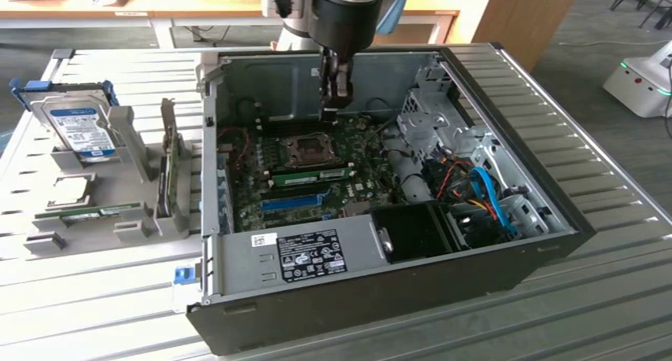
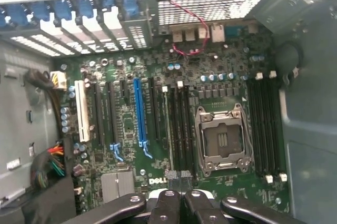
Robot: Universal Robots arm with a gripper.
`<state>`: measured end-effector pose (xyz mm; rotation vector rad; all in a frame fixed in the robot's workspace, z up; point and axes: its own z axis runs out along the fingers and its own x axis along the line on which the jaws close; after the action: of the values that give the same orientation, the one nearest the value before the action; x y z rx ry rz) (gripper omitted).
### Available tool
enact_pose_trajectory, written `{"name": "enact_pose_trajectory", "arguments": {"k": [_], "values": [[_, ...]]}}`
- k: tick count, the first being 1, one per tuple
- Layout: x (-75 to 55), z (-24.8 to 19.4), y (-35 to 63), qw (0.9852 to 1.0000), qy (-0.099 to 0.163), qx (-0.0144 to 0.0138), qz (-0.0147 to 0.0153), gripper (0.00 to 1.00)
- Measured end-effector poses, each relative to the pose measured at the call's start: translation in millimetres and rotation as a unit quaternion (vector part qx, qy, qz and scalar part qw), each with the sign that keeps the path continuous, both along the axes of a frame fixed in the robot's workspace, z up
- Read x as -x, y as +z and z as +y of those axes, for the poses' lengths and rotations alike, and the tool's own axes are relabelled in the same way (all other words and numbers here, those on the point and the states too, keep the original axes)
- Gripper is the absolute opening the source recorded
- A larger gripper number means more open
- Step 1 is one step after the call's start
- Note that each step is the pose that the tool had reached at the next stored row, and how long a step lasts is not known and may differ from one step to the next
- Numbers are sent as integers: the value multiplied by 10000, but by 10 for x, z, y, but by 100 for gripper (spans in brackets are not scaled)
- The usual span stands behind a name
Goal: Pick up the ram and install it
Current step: 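Press down the ram until it locks into place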
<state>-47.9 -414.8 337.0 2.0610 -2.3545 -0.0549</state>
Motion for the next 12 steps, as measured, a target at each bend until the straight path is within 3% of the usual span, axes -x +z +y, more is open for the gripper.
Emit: {"name": "enact_pose_trajectory", "arguments": {"k": [6, 12], "values": [[0, 0, -4, 9991, -422, 0, 0, 10], [0, 0, -8, 9964, -846, -1, 0, 10]]}}
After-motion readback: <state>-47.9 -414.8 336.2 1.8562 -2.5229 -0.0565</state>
